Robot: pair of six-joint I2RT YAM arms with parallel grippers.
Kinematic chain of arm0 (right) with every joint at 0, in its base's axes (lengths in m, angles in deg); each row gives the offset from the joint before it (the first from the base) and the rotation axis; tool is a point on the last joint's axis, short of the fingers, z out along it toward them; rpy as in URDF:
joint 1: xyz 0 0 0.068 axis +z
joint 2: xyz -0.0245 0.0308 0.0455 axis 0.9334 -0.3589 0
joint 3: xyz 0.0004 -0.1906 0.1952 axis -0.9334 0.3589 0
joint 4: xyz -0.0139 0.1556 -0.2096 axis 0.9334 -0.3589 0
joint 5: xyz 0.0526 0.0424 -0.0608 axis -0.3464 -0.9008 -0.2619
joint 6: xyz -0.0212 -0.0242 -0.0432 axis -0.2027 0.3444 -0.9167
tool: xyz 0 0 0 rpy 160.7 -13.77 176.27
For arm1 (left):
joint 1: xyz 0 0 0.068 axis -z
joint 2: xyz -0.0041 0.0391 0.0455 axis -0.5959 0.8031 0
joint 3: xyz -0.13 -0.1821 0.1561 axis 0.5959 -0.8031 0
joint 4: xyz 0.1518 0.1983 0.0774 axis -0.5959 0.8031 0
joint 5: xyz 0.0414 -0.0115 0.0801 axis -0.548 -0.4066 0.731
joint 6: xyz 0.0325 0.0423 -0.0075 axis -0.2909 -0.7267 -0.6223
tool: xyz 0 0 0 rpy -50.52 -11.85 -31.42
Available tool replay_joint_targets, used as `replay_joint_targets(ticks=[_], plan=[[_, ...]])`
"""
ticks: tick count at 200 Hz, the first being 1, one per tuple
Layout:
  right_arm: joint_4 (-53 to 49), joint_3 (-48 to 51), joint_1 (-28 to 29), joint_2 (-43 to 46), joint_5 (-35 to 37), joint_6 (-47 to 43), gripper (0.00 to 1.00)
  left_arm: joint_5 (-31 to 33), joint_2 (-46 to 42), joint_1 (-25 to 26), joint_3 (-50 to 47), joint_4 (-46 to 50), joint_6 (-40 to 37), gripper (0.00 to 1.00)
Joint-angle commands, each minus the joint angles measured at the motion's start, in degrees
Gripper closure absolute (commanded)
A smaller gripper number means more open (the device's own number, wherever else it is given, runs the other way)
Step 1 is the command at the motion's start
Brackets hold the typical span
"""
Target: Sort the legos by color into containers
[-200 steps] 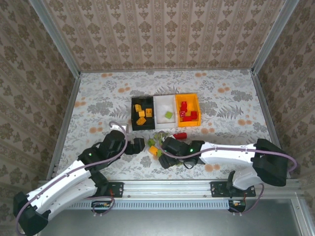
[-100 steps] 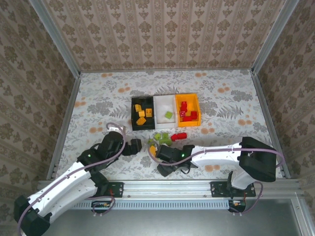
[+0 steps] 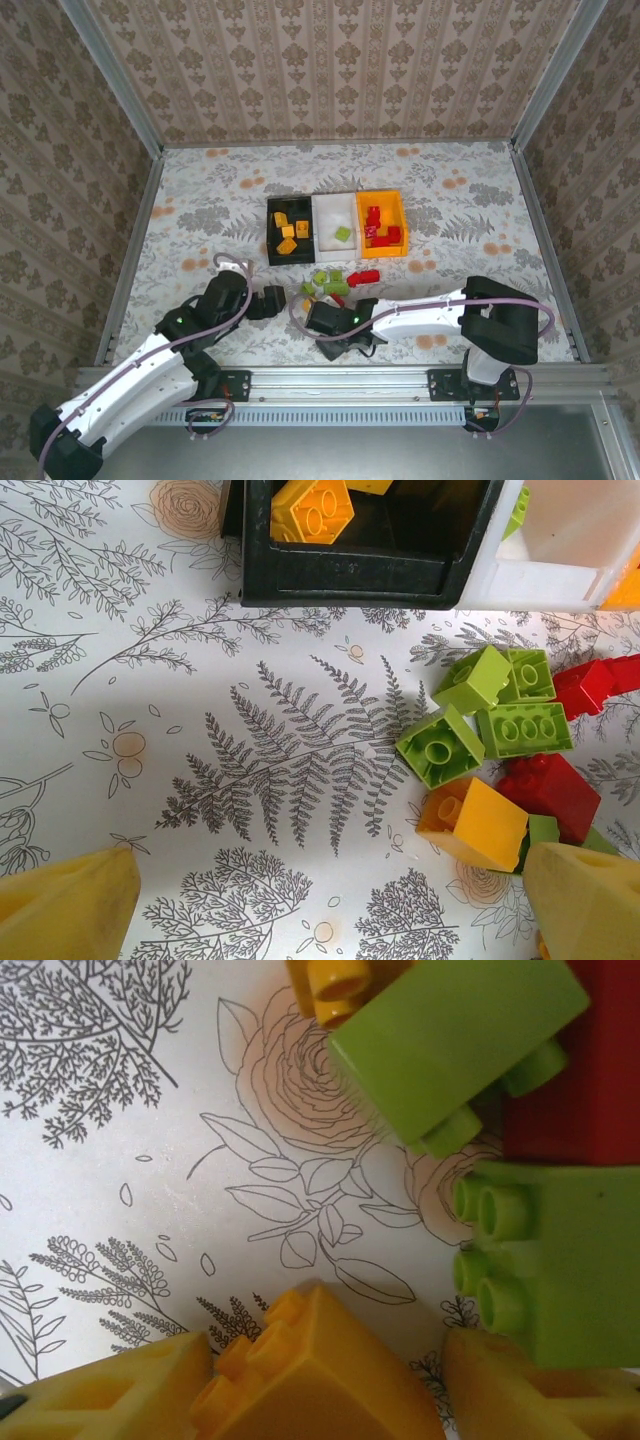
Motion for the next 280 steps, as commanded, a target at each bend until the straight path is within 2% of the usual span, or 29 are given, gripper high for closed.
replay_joint_targets(ticks=[1,38,72,113,141,170,209,247,280], plan=[[-2.28,-0.51,0.73,-0.63,-0.53,0.38,0.39,-0.76,-0.75,-0.57,-0.62,0.51,0.89,0.0],[-1.66,0.4,1.04,0.96,0.29,0.11,0.57,-0.96,-0.75,-0.94,-0.46,0.03,0.45,0.0],[0.47,0.65,0.93,4.8,0.17,-0.61,0.67,-0.66,-0.75,-1.02,0.07,0.36,0.49,0.0],[-0.58,-1.11,-1.07,11.32,0.81,-1.79,0.7,-0.83,-0.79,-1.42,0.04,0.2,0.29,0.0],[-0.73,-5.9,-7.21,13.11,0.02,-3.93,0.7,-0.9,-0.9,-1.52,0.25,0.2,-0.67,0.0],[0.38,-15.56,-13.98,6.94,-1.45,-5.4,0.7,-1.0,-1.1,-1.61,0.53,0.46,-0.66,0.0],[0.1,-31.61,-19.59,-7.6,-1.82,-5.94,0.69,-1.59,-1.1,-1.92,0.75,0.6,-0.81,0.0],[-2.61,-45.69,-21.98,-20.32,-1.01,-5.54,0.66,-1.11,-1.18,-2.03,0.38,0.49,-0.38,0.0],[-3.44,-53.16,-22.89,-26.93,-1.08,-4.29,0.6,-0.97,-1.45,-2.08,0.07,-0.23,-0.03,0.0]])
